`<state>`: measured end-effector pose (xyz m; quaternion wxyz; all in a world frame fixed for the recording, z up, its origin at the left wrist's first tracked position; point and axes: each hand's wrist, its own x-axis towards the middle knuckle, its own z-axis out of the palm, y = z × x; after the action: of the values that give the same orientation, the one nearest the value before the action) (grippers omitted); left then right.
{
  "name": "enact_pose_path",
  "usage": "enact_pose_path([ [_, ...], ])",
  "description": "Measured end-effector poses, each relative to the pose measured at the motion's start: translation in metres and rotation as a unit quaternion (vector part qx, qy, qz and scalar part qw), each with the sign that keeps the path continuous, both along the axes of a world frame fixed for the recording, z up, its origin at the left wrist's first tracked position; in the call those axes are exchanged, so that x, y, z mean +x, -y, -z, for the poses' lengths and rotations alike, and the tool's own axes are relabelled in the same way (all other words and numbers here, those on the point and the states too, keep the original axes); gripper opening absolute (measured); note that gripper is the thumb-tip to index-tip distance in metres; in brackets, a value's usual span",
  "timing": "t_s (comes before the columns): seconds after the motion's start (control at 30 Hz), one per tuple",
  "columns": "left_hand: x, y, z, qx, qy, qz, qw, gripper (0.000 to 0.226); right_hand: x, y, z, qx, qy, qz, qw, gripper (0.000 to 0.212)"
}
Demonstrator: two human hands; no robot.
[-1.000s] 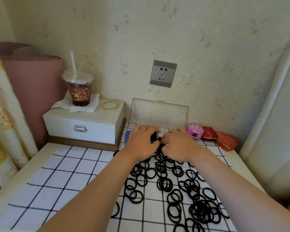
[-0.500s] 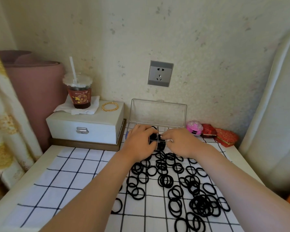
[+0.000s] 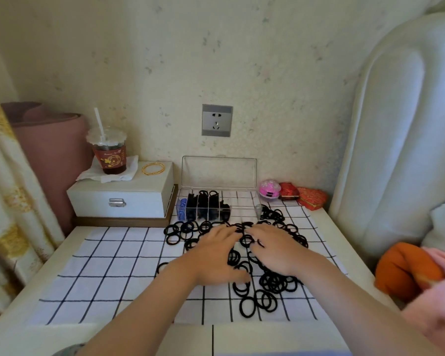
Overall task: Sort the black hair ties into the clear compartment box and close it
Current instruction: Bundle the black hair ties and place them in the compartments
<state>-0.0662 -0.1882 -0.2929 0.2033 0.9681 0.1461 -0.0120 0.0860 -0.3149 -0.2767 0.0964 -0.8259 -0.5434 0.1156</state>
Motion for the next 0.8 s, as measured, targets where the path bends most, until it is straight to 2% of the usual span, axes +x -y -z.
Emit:
enact_pose_path([
  [0.07,-0.006,0.013,0.006,0.007,-0.053,0.017,0.998,0.122,-0.008,0.016,0.01,-0.059,0.018,0.002,0.998,0.059],
  [0.13,-0.01,0.022,0.013,0.032,-0.06,0.03,0.997,0.126,-0.016,0.028,0.021,-0.089,0.03,0.006,0.996,0.061],
  [0.23,-0.015,0.025,0.017,0.073,-0.052,0.027,0.996,0.123,-0.026,0.037,0.038,-0.095,0.054,-0.003,0.994,0.062],
  [0.4,-0.017,0.012,0.022,0.074,-0.048,-0.007,0.996,0.111,-0.032,0.023,0.051,-0.053,0.054,0.002,0.997,0.064],
  [0.53,-0.018,-0.001,0.022,0.067,-0.039,-0.028,0.997,0.099,-0.037,-0.005,0.05,-0.029,0.027,-0.014,0.999,0.064],
  [0.67,-0.019,-0.019,0.012,0.047,-0.029,-0.053,0.997,0.092,-0.035,-0.028,0.041,-0.004,-0.046,-0.029,0.999,0.063],
  [0.8,-0.01,-0.026,-0.001,0.058,-0.021,-0.055,0.997,0.088,-0.023,-0.029,0.013,0.072,-0.114,-0.032,0.99,0.039],
])
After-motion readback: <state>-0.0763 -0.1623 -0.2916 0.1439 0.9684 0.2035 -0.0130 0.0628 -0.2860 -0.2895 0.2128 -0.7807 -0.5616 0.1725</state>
